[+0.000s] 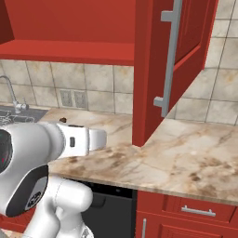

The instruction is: Close all open cabinet doors.

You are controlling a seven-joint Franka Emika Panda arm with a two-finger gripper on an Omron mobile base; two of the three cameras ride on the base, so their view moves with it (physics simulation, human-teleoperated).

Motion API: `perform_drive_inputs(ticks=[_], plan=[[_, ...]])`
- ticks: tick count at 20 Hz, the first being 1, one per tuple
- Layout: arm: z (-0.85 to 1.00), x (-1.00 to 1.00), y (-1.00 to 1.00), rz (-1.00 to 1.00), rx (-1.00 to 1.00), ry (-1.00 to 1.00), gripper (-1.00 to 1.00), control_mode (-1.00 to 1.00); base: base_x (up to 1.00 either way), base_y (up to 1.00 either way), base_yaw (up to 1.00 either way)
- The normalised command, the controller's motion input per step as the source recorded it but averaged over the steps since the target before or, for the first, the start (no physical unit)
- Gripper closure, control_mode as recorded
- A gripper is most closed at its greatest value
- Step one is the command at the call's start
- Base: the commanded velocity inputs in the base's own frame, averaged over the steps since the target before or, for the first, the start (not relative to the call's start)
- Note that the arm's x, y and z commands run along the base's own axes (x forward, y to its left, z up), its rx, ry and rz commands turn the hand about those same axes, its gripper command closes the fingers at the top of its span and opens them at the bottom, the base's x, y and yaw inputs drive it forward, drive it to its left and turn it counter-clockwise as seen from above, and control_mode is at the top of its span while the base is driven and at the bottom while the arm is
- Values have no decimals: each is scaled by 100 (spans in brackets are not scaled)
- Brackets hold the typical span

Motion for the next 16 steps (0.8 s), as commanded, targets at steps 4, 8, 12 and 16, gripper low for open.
perform_drive_inputs(ticks=[4, 8, 12, 16], plan=[[-5, -71, -17, -10, -5, -26, -100, -100, 0, 0, 0], [-6, -59, -28, -5, -5, -24, -100, -100, 0, 0, 0], [-4, -42, -38, -1, -4, -20, -100, -100, 0, 0, 0], [0, -34, -43, 0, -7, -22, -100, -100, 0, 0, 0]])
